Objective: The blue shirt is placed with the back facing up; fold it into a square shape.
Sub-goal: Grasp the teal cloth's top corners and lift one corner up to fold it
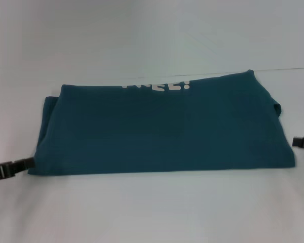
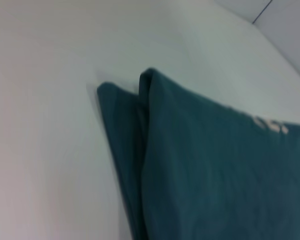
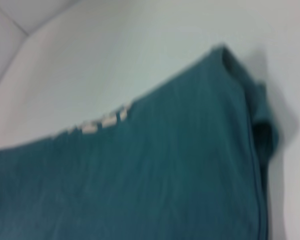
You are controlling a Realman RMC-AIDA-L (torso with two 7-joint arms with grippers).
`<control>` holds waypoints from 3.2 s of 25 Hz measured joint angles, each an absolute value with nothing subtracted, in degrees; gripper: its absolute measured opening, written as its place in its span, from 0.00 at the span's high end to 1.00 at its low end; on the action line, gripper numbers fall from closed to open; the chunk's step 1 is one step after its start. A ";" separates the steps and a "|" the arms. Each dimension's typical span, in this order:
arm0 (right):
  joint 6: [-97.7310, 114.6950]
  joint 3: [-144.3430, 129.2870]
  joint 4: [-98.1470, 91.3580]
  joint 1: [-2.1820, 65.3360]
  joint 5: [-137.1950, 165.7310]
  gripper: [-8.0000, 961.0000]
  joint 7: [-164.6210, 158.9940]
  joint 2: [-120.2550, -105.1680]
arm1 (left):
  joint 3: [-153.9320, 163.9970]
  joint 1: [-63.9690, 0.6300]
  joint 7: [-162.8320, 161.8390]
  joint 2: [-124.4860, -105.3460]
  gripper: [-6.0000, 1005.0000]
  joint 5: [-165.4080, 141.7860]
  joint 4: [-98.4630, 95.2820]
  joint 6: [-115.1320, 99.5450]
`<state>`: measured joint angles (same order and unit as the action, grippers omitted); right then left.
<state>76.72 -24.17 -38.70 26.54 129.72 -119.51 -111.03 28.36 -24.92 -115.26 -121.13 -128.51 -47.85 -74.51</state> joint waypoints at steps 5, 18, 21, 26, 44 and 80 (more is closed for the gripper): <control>78.97 -23.57 -44.54 24.62 123.32 0.71 -119.04 -111.61 | 22.51 -24.73 -116.17 -120.76 0.82 -127.79 -48.46 -78.32; 79.89 -24.77 -43.94 28.79 118.65 0.23 -114.23 -111.16 | 23.00 -23.94 -123.61 -120.87 0.31 -128.40 -44.91 -78.52; 79.75 -25.18 -43.91 30.20 119.77 0.17 -114.39 -111.01 | 24.60 -23.99 -125.53 -120.89 0.26 -128.77 -44.46 -78.52; 78.55 -25.31 -43.91 31.55 120.41 0.04 -114.68 -111.03 | 26.10 -23.99 -127.25 -121.07 0.17 -129.08 -43.87 -77.81; 78.35 -24.89 -44.37 31.75 120.13 0.04 -114.70 -111.48 | 29.29 -28.41 -134.85 -119.34 0.12 -134.86 -44.44 -74.97; 78.92 -24.37 -44.47 31.48 119.88 0.05 -115.57 -111.00 | 32.47 -33.17 -139.46 -118.64 0.12 -139.66 -42.79 -71.80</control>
